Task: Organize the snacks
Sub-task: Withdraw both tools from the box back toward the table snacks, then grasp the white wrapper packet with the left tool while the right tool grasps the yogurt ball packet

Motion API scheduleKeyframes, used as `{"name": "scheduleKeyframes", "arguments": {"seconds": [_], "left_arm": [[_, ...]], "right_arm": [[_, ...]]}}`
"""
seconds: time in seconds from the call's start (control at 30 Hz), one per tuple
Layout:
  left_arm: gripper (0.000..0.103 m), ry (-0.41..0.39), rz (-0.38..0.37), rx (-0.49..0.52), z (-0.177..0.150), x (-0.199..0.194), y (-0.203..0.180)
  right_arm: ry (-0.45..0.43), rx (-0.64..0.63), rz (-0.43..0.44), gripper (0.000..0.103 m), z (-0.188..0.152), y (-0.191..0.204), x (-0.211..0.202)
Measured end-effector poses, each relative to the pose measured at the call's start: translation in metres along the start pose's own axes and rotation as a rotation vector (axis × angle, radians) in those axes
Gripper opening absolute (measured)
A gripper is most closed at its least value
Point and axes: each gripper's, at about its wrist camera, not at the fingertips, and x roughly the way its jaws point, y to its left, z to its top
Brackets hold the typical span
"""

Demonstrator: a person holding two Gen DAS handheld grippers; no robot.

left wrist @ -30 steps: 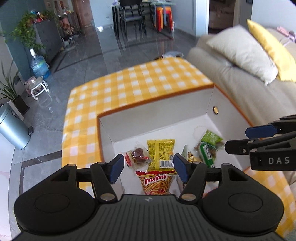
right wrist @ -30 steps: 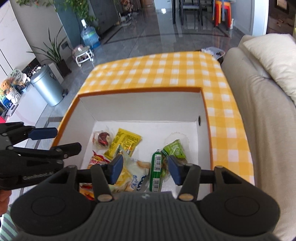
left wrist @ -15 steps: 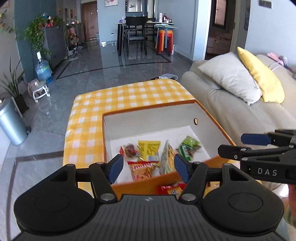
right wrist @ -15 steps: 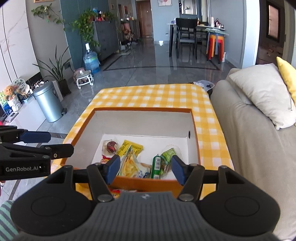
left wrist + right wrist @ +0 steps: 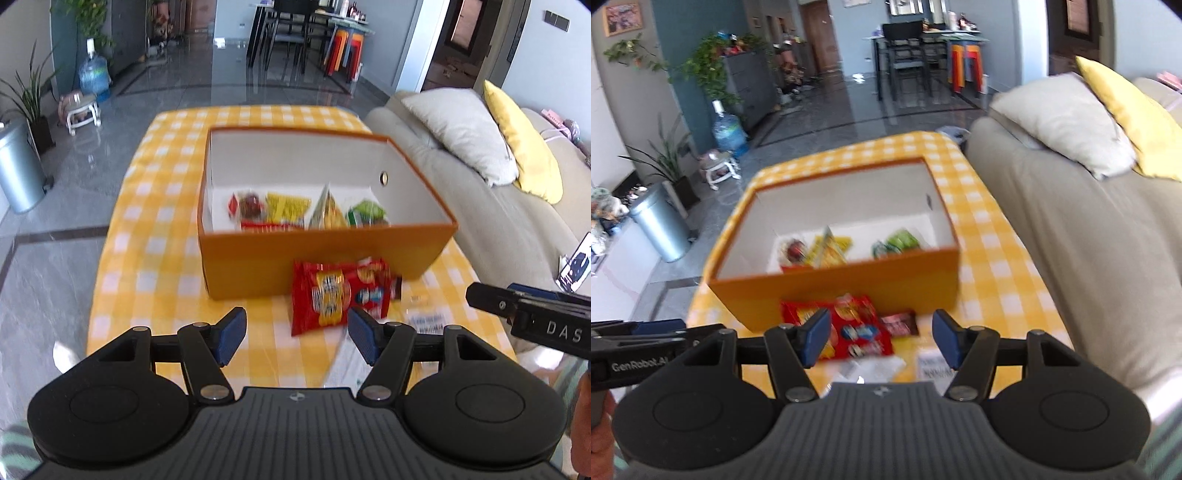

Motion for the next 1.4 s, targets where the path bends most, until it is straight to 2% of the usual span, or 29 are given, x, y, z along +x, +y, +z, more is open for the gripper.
{"name": "scheduleKeyframes", "arguments": {"seconds": [0.27, 0.53, 0.77, 0.97, 1.1, 1.27, 1.4], "left_arm": [[0.074, 0.066, -0.046, -0.026, -0.026, 0.012, 0.001], [0.074, 0.147, -0.088, -0.033, -0.042, 0.035, -0.011], [0.074, 0.176, -0.102, -0.050, -0.048, 0.050, -0.013], [0.075, 0.194, -0.099, -0.051, -0.045, 0.061, -0.013], [0.076, 0.245, -0.115, 0.026, -0.045, 0.076, -0.025], [0.083, 0.264, -0.105, 0.135, -0.045, 0.093, -0.047], [0.083, 0.274, -0.092, 0.234, -0.046, 0.109, -0.065]], "right_arm": [[0.033, -0.031, -0.025, 0.059, -0.034, -0.004, 0.014], [0.130, 0.003, -0.078, 0.059, -0.054, -0.021, 0.045], [0.193, 0.036, -0.078, 0.059, -0.059, -0.033, 0.063], [0.210, 0.018, -0.064, 0.059, -0.058, -0.028, 0.073], [0.211, 0.014, -0.080, 0.059, -0.053, -0.031, 0.080], [0.246, 0.062, -0.080, 0.059, -0.047, -0.049, 0.096], [0.275, 0.063, -0.075, 0.061, -0.046, -0.055, 0.107]]}}
